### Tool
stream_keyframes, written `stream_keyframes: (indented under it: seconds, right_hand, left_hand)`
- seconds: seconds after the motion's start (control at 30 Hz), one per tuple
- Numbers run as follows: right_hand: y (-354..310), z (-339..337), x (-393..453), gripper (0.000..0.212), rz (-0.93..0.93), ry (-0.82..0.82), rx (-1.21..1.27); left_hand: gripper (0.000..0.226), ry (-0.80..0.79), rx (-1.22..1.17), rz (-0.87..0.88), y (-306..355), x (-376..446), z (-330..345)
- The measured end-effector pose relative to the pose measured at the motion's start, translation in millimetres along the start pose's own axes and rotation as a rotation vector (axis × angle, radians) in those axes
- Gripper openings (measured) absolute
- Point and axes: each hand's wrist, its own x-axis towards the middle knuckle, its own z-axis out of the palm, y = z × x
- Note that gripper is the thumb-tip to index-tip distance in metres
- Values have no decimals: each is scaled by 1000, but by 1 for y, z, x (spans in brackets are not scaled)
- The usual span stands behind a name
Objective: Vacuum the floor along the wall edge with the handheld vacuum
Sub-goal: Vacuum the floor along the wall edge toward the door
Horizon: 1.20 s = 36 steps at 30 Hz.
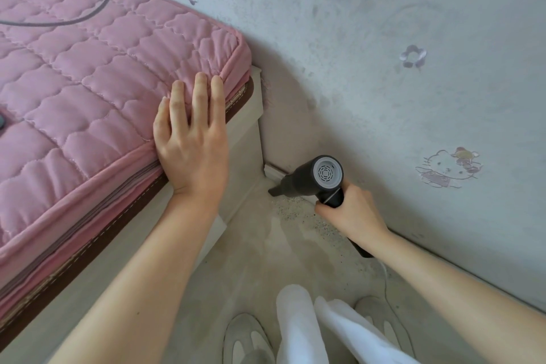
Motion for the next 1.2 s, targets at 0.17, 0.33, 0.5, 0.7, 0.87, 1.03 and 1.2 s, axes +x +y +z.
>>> stream_keyframes:
  seconds: [0.17,0.33,0.5,0.7,0.87,1.03,1.2]
  right_hand:
    - [-3,0,-4,21,-1,-43,8]
    - [-6,-2,-6,20,-5,-46,0]
    - [-6,-4,-1,20,-21,-4,-10]
    - [-6,-5,3,21,-23,-5,-40]
    - [-5,-6,-1,20,-17,-27,-32]
    - [-6,-4,-7,21,-44,-97,-45]
    - [-4,-3,-9,22,-57,-126,-63]
  left_hand:
    - [37,-1,1,1,1,0,-1]
    - [37,1,1,1,0,1,-1]
    - [36,8,-2,-2,1,0,-1]
    - [36,18,-8,-3,1,1,0]
    - [36,17,-4,0,1,2,0]
    - [39,-30,0,11,1,-1,-1]
    - [40,-33,0,-1,1,-1,-2]
